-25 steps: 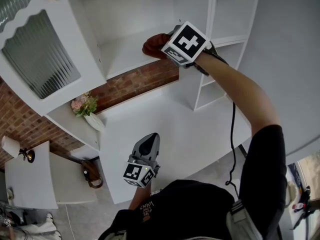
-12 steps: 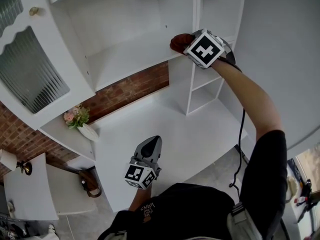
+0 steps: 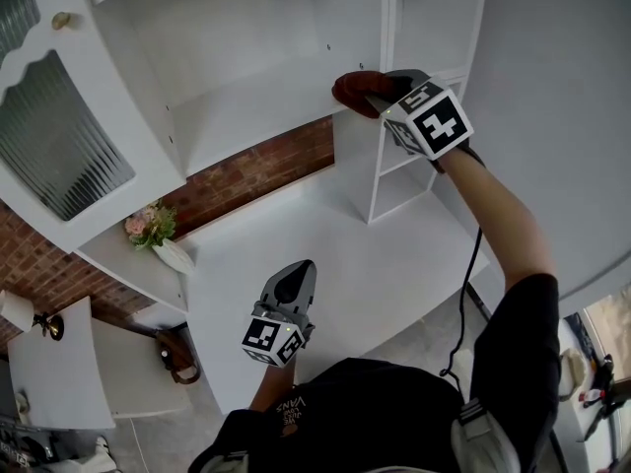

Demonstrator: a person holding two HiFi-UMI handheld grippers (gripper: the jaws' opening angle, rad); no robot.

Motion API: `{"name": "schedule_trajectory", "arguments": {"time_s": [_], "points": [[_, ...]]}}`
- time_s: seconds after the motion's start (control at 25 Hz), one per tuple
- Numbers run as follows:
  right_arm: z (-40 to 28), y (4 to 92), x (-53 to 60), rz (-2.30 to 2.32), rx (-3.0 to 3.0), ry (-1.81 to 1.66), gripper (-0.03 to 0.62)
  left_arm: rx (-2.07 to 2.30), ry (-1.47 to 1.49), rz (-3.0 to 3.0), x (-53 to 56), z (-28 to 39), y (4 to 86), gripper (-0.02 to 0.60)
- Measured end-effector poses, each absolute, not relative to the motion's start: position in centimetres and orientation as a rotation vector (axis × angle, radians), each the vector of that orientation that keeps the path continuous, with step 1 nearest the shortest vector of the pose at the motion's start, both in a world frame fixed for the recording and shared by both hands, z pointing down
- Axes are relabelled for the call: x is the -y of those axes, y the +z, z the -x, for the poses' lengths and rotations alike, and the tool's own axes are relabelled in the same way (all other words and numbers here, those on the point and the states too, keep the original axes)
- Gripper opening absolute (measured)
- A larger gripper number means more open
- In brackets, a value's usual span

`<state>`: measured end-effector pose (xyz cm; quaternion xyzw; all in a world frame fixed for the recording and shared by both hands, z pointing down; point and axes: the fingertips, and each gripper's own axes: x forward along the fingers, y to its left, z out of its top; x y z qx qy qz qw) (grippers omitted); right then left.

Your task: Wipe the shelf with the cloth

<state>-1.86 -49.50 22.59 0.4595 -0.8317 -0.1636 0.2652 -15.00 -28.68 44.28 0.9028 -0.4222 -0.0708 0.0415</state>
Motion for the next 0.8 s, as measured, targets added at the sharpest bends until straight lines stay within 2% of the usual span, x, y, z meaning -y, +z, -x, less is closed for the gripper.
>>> {"name": "schedule_trajectory", "arguments": {"time_s": [0.36,0.8], "points": [[0.5,25.8,44.6,-1.290,2.490,-0.322,0.100,1.329,-0.172,-2.793,29.6,15.6,43.3,0.006],[-1.9,36.8,39.7,-1.337,2.598,-0.008,0.100,1.287,-0.100,-2.818,29.5,13.6,43.7,0.006]]}}
